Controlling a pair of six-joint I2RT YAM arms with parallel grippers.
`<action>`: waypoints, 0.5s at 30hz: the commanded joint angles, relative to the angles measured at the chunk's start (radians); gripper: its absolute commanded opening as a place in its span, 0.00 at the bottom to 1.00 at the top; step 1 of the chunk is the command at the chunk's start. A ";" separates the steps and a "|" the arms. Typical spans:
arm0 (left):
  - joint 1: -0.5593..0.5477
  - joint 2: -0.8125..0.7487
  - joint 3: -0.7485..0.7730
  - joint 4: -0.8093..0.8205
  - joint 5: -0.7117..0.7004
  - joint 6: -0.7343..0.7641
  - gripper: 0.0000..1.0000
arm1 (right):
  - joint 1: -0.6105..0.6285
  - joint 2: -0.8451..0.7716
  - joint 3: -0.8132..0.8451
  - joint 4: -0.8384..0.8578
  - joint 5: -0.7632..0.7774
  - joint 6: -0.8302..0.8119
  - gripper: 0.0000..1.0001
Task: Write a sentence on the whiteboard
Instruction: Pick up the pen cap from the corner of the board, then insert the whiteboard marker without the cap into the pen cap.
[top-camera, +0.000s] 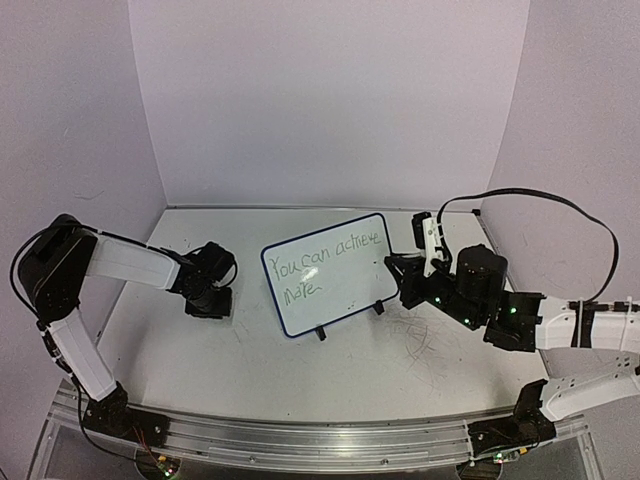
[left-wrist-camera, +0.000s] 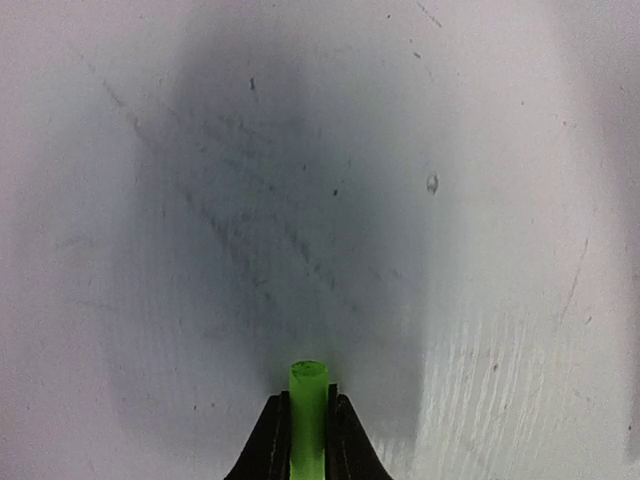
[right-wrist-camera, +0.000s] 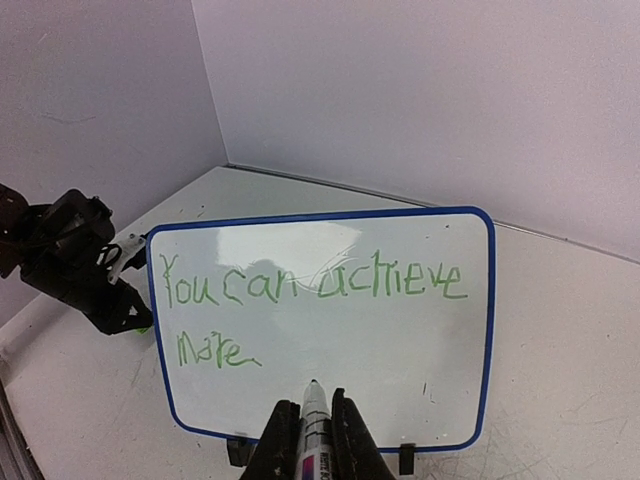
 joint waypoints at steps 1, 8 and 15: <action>0.003 -0.135 -0.047 -0.038 0.010 -0.018 0.06 | -0.007 0.030 0.077 -0.012 -0.012 0.034 0.00; 0.003 -0.366 -0.054 -0.065 0.008 -0.049 0.04 | -0.014 0.097 0.169 -0.063 -0.105 0.076 0.00; -0.009 -0.685 0.004 -0.027 0.114 0.063 0.02 | -0.064 0.196 0.344 -0.228 -0.289 0.141 0.00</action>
